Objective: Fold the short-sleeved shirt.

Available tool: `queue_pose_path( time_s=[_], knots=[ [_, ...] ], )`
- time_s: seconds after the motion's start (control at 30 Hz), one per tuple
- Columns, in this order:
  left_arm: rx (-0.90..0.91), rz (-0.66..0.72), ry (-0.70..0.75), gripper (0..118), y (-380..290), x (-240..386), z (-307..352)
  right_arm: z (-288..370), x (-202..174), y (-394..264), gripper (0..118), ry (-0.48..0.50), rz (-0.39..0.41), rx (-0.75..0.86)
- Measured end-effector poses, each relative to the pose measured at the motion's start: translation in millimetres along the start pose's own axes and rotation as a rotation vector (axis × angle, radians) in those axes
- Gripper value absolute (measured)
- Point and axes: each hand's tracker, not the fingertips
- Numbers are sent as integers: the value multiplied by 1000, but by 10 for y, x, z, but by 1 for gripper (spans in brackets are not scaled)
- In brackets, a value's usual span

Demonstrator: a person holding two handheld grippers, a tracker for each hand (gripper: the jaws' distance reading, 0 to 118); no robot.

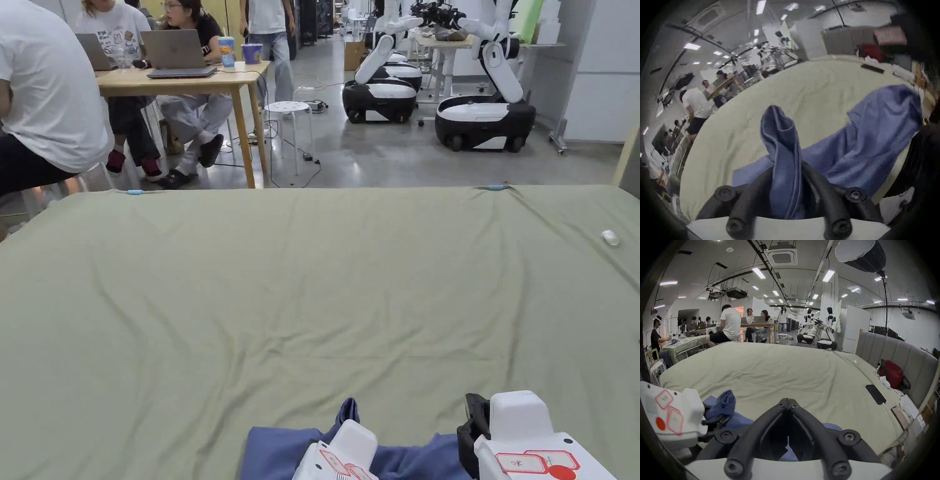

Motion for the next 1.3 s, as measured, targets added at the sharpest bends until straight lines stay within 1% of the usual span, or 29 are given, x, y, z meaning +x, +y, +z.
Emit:
queue_pose_path(
  time_s=[0.03, 0.07, 0.1, 0.13, 0.17, 0.2, 0.23, 0.27, 0.3, 0.33, 0.37, 0.4, 0.43, 0.47, 0.5, 0.6, 0.7, 0.8, 0.9, 0.97, 1.03, 1.1, 1.2, 1.27, 1.3],
  knots=[
    [-2, -3, 0, 7, -10, -7, -37, 0, 36, -16, 0, -2, -4, -7],
    [-7, -11, -5, 12, -9, -50, -36, 3, 71, -33, 0, -2, -6, -12],
    [2, -8, -20, 25, 17, -113, 41, 8, 101, -48, 0, 1, -6, -14],
    [34, 47, -69, 49, 52, -206, 113, 10, 119, -56, 0, 4, -5, -15],
    [67, 111, -98, 82, 88, -305, 195, 11, 132, -59, 0, 7, -4, -17],
    [105, 173, -121, 99, 133, -421, 338, 12, 140, -54, 0, 10, -6, -17],
    [151, 232, -149, 109, 152, -547, 477, 13, 148, -49, 0, 17, -9, -17],
    [188, 287, -189, 112, 142, -675, 559, 11, 144, -46, 0, 21, -9, -15],
    [207, 355, -228, 112, 114, -821, 623, 12, 140, -43, 0, 25, -7, -12],
    [195, 432, -222, 112, 78, -934, 665, 13, 140, -41, 0, 30, -5, -11],
    [195, 486, -203, 110, 33, -1023, 698, 11, 139, -40, 0, 34, -6, -9],
    [207, 523, -181, 104, -33, -1106, 694, 6, 139, -41, 0, 38, -9, -8],
    [214, 552, -170, 89, -88, -1164, 671, 0, 140, -44, 0, 40, -13, -8],
    [192, 576, -162, 55, -139, -1210, 618, -9, 139, -50, 0, 42, -15, -10],
    [137, 582, -179, 31, -168, -1208, 549, -18, 138, -57, 0, 44, -18, -13],
    [79, 579, -194, 0, -262, -1122, 372, -23, 130, -73, 0, 50, -22, -18],
    [35, 563, -306, 0, -266, -919, 258, -15, 136, -89, 0, 52, -28, -20],
    [24, 532, -371, 0, -203, -607, 185, -11, 165, -105, 0, 43, -29, -27],
    [-35, 536, -449, 0, -169, -283, -24, 7, 193, -114, 0, 36, -35, -28],
    [-34, 516, -436, 0, -135, -117, -59, 14, 197, -117, 0, 33, -34, -33],
    [-18, 494, -411, 0, -94, -101, -29, 23, 193, -120, 0, 32, -31, -34],
    [3, 530, -407, 0, -89, -229, 41, 24, 182, -117, 0, 32, -29, -37],
    [92, 511, -334, 0, -62, -412, 305, 22, 129, -106, 0, 36, -24, -37],
    [144, 547, -345, 0, -77, -537, 445, 24, 79, -99, 0, 41, -22, -36],
    [136, 567, -342, 0, -98, -591, 480, 24, 46, -89, 0, 47, -21, -36]
  ],
)
